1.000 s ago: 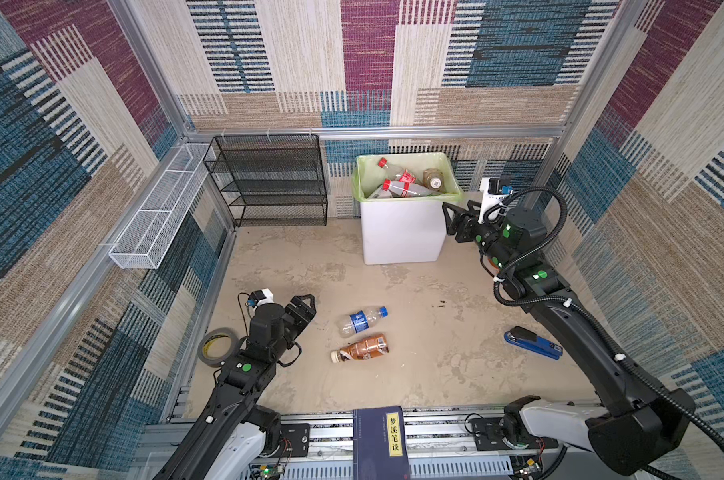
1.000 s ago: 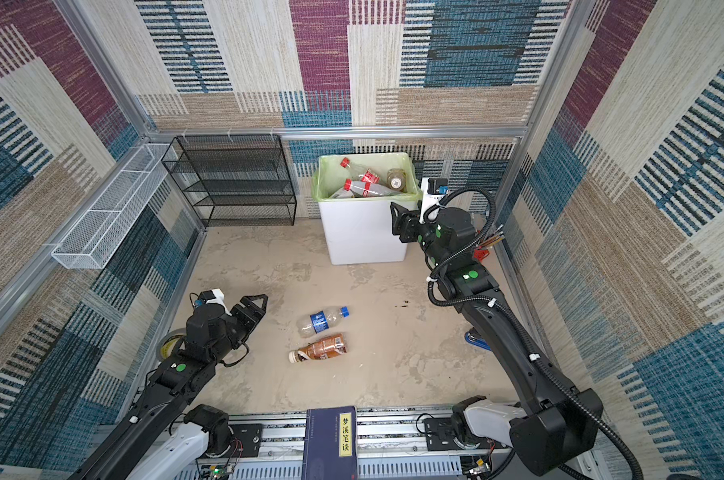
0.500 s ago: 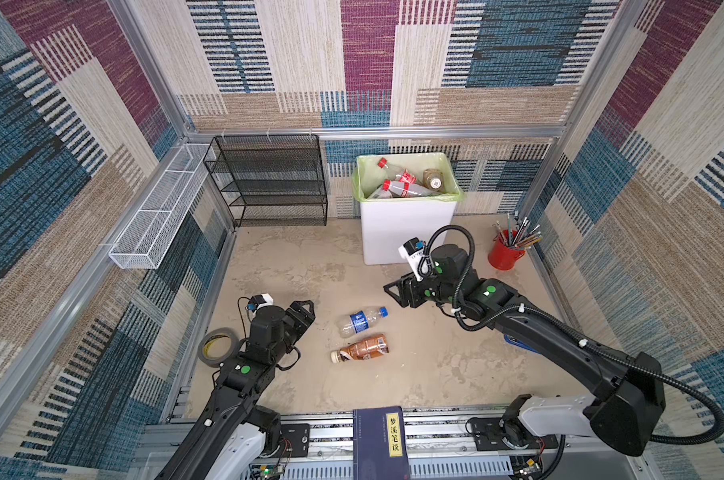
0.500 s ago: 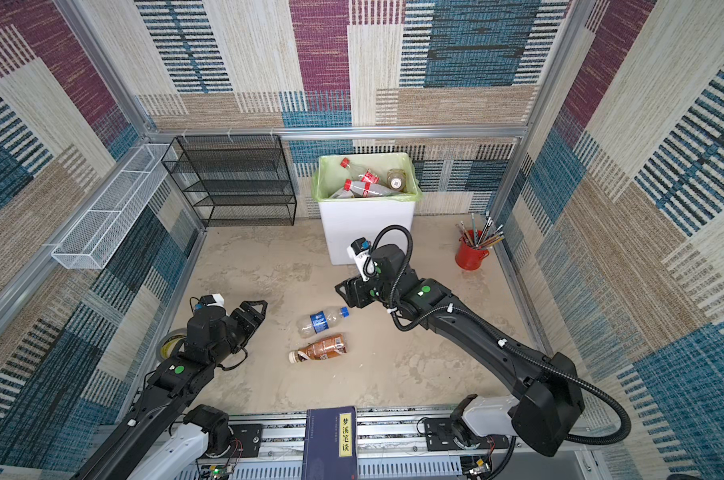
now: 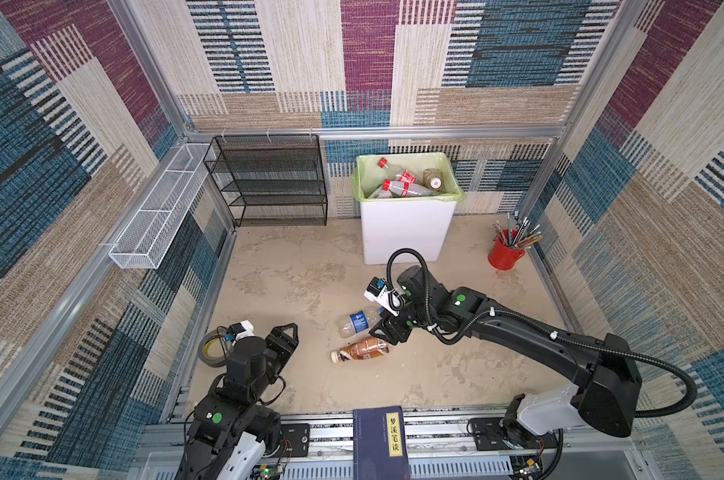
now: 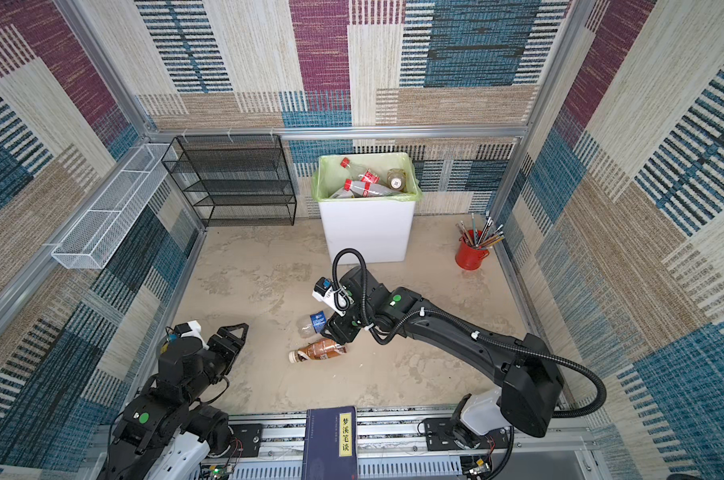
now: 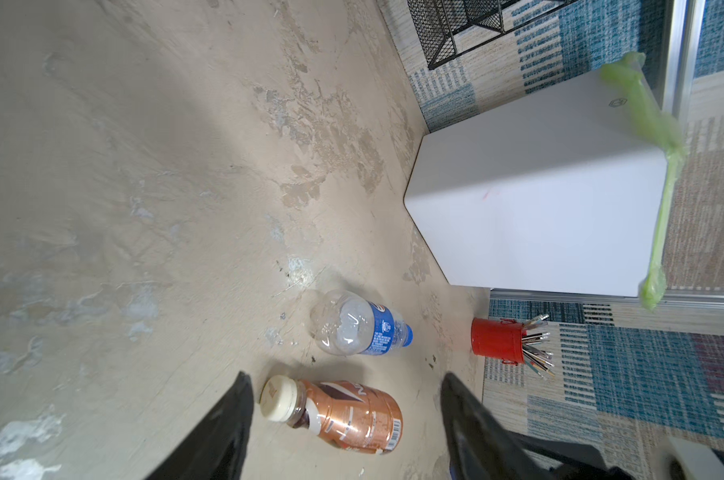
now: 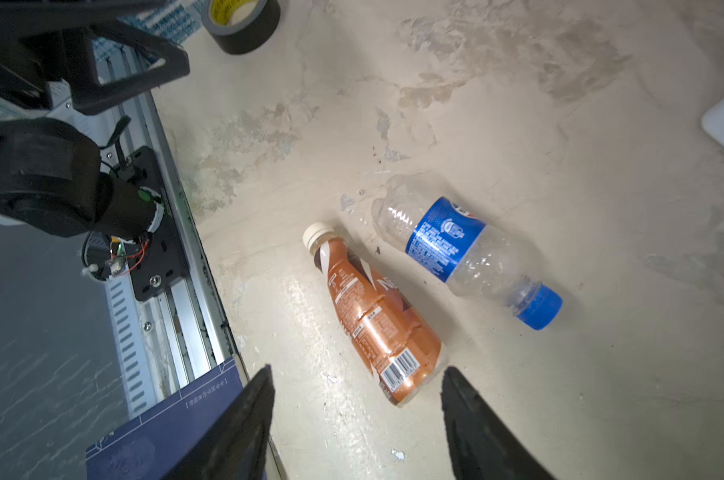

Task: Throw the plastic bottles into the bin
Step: 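Move right gripper back down to the brown milk-tea bottle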

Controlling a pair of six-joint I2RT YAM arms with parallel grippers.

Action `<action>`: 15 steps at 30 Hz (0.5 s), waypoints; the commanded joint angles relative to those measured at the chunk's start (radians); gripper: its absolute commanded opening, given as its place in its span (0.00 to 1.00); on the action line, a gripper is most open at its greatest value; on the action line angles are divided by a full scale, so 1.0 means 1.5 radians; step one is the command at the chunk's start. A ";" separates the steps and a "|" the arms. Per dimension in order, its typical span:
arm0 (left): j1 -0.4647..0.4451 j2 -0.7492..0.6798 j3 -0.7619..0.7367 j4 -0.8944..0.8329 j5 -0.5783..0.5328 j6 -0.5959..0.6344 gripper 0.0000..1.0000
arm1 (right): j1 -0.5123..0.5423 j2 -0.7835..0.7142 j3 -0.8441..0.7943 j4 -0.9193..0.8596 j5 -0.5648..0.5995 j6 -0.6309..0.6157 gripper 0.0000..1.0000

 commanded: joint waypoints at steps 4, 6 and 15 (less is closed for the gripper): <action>0.000 -0.023 -0.023 -0.036 0.017 -0.051 0.72 | 0.048 0.091 0.065 -0.073 0.020 -0.027 0.66; 0.000 -0.016 -0.017 -0.031 0.038 -0.050 0.72 | 0.062 0.134 0.104 -0.111 0.035 -0.028 0.67; 0.000 -0.062 0.018 -0.104 0.064 -0.028 0.73 | 0.085 0.245 0.203 -0.181 0.079 -0.028 0.76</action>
